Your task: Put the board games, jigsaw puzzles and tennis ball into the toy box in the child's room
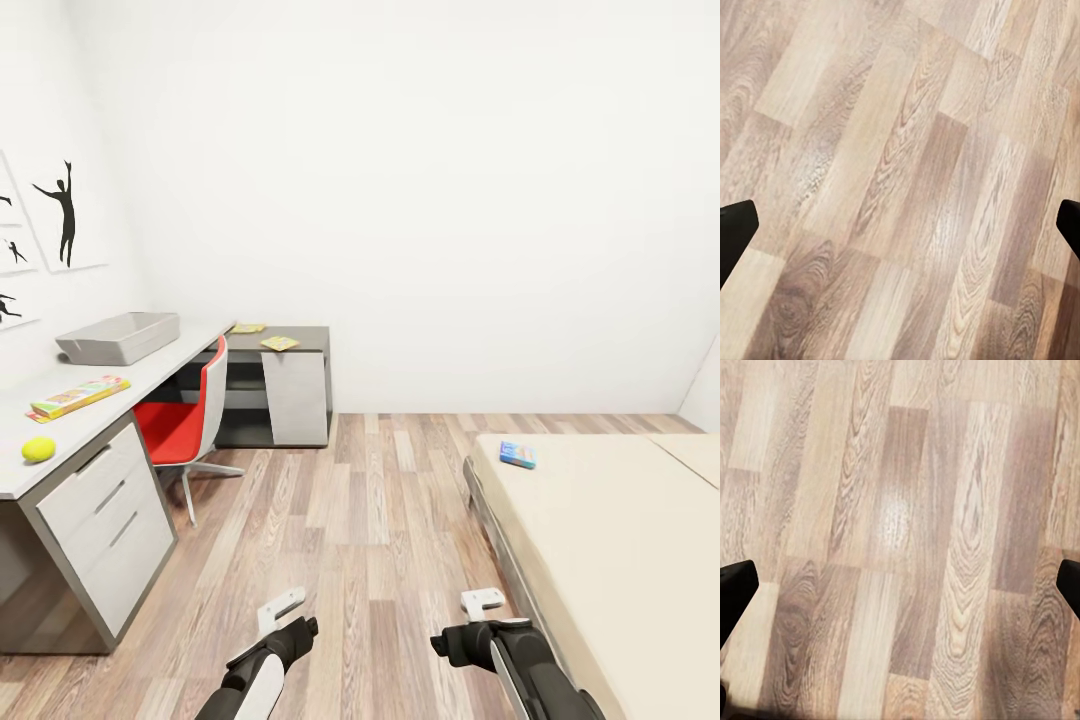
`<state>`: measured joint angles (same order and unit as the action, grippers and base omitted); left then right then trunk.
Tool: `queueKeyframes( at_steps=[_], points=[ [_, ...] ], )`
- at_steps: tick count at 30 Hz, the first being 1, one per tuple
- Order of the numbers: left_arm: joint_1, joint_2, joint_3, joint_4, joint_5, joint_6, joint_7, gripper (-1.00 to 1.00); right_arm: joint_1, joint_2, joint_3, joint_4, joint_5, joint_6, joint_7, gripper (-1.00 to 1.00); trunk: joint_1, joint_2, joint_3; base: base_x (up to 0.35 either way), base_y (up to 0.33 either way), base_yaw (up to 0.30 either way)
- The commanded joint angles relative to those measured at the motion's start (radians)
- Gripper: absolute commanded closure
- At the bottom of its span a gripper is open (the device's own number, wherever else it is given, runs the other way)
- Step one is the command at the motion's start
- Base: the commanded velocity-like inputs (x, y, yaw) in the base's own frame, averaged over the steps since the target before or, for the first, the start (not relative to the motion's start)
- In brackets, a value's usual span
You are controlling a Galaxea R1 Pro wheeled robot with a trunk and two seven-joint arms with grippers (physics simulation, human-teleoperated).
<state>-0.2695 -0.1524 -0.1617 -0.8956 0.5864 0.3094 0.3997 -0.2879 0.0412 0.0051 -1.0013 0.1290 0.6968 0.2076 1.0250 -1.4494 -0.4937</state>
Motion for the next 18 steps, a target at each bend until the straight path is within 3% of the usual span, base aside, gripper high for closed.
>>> queueKeyframes(
  at_steps=[1,8,18],
  points=[
    [0.000,0.000,-0.002,-0.002,0.009,0.002,0.008,-1.00,-0.001,0.000,-0.001,-0.001,0.011,0.004,0.007,-1.00,0.000,-0.001,-0.001,-0.001,-0.010,0.000],
    [-0.001,0.000,-0.002,-0.002,0.009,0.002,0.008,-1.00,-0.001,0.000,-0.001,-0.001,0.011,0.004,0.007,-1.00,0.000,-0.001,-0.001,0.000,-0.105,0.000],
    [-0.001,0.000,-0.002,-0.002,0.007,0.002,0.008,-1.00,-0.001,0.000,-0.001,0.000,0.011,0.004,0.007,-1.00,0.000,-0.001,-0.001,0.000,-0.234,0.000]
  ],
)
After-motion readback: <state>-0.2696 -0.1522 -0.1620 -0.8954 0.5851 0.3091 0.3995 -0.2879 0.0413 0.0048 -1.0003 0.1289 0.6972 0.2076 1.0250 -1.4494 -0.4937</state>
